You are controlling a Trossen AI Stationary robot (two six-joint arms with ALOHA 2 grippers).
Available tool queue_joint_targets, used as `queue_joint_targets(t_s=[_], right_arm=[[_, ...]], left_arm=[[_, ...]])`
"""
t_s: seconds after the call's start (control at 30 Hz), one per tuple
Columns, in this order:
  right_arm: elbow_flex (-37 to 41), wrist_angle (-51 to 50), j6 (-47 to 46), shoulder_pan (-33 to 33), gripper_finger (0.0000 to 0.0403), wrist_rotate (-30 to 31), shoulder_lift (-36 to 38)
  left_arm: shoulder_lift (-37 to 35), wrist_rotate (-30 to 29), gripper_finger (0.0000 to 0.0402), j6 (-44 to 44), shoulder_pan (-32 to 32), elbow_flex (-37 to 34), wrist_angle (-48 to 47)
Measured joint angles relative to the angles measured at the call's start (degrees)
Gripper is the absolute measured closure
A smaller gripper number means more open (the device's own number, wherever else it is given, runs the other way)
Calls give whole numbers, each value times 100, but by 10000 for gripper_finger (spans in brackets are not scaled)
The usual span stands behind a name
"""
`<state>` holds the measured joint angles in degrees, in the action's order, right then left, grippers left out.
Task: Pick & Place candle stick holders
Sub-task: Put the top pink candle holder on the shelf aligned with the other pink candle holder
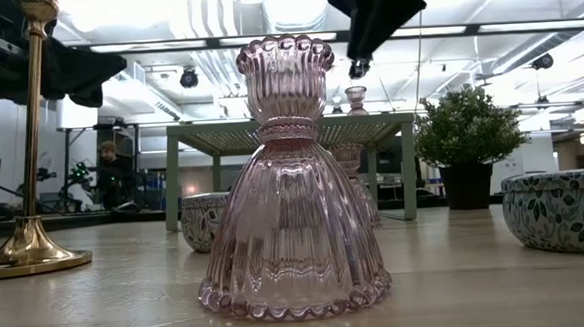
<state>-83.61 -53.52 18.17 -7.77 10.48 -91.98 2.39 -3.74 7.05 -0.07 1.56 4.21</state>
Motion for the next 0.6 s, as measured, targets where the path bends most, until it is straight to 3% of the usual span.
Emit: queue_joint_targets(t_s=[0.6], right_arm=[[1214,1600,-161,-210,273,43,-194]], left_arm=[[2,2,364,-2,2,0,-2]])
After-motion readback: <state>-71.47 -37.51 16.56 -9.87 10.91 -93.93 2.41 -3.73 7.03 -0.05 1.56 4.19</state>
